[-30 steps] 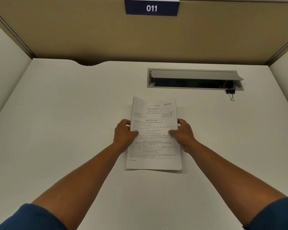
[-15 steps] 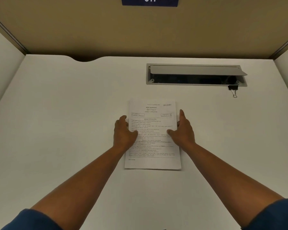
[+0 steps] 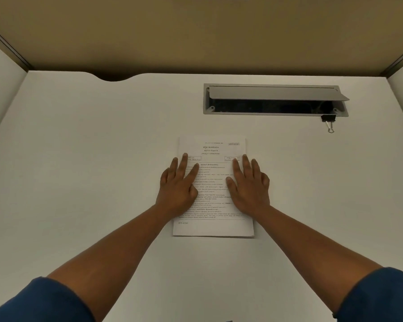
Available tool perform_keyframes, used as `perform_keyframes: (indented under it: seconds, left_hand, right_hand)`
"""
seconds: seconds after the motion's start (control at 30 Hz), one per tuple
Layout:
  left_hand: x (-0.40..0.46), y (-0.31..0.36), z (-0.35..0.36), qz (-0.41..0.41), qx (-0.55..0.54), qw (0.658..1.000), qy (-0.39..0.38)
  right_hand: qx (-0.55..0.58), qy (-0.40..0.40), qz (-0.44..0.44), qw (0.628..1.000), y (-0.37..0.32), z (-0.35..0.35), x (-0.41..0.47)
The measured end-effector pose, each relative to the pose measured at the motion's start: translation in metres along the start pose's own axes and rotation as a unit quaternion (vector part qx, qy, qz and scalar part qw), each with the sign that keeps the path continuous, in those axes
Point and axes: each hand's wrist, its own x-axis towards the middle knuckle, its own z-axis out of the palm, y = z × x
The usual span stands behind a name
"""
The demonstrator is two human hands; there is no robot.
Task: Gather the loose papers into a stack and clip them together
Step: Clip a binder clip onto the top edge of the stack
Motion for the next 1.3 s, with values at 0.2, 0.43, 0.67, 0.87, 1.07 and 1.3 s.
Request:
perform_keyframes:
  seconds: [0.2, 0.43, 0.67, 0.87, 1.07, 1.3]
  left_hand:
    - [-0.003, -0.01, 0.013, 0.025, 0.032, 0.999, 0.026]
    - [-0.003, -0.011, 0.012, 0.043, 0.044, 0.998, 0.029]
    - [-0.003, -0.009, 0.008, 0.038, 0.049, 0.998, 0.014]
    - [-0.001, -0.008, 0.004, 0.031, 0.063, 0.997, -0.014]
    - [-0.001, -0.009, 0.004, 0.031, 0.059, 0.998, -0.016]
    - [-0.002, -0.008, 0.004, 0.029, 0.051, 0.998, -0.009]
  right_hand:
    - [-0.037, 0.025, -0.014, 0.999, 0.006, 0.011, 0.0]
    - [-0.044, 0.037, -0.028, 0.998, 0.007, 0.013, -0.001]
    - [-0.051, 0.021, -0.027, 0.998, 0.005, 0.008, -0.002]
    - [-0.052, 0.016, -0.03, 0.998, 0.005, 0.007, -0.002]
    - [-0.052, 0.005, -0.032, 0.998, 0.005, 0.005, -0.001]
    - [-0.048, 0.0, -0.03, 0.998, 0.005, 0.006, -0.001]
